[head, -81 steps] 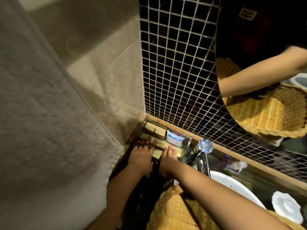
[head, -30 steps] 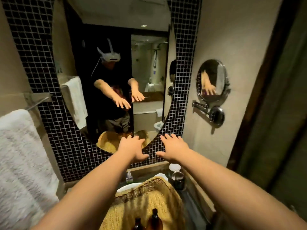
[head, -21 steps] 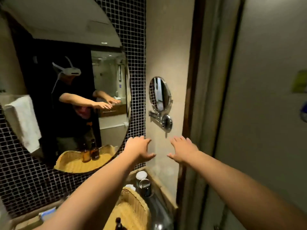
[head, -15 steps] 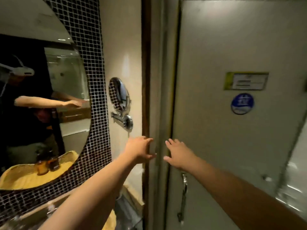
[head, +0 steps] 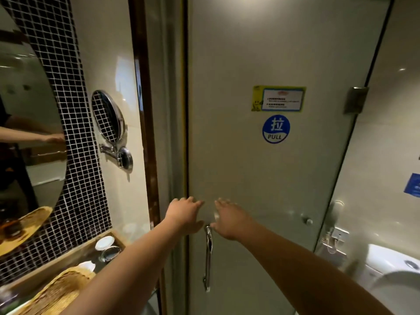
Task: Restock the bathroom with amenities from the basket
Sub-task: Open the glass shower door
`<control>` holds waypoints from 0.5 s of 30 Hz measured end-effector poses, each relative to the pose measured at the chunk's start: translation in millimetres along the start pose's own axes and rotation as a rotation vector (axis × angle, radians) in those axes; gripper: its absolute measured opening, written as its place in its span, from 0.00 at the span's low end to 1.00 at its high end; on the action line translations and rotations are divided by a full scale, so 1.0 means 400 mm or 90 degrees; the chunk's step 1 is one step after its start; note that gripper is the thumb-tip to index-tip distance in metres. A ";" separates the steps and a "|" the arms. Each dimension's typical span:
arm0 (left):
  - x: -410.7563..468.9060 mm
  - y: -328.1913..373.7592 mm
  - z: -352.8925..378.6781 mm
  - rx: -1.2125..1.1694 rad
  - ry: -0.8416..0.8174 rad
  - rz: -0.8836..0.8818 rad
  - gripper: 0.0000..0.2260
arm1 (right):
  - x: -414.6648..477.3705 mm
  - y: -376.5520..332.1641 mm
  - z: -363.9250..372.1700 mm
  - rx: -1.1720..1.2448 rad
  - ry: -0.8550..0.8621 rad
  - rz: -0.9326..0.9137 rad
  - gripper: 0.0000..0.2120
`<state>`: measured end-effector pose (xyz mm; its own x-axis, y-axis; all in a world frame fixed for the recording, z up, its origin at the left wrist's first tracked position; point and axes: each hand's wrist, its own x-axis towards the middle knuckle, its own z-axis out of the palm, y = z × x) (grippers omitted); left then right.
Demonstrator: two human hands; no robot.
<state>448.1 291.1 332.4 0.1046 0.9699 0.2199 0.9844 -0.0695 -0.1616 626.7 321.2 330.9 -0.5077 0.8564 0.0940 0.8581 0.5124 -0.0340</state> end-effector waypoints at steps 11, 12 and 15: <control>0.039 0.045 0.167 0.094 -0.183 0.079 0.40 | 0.047 0.027 0.173 0.061 -0.103 0.029 0.38; 0.043 0.051 0.184 0.091 -0.196 0.085 0.41 | 0.053 0.034 0.196 0.075 -0.115 0.047 0.38; 0.060 0.079 0.218 0.058 -0.200 0.092 0.40 | 0.073 0.039 0.245 0.145 -0.144 0.077 0.31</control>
<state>469.4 332.5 248.8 0.1787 0.9772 -0.1151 0.9446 -0.2031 -0.2578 617.7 360.3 235.4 -0.4288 0.8915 -0.1462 0.8871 0.3848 -0.2551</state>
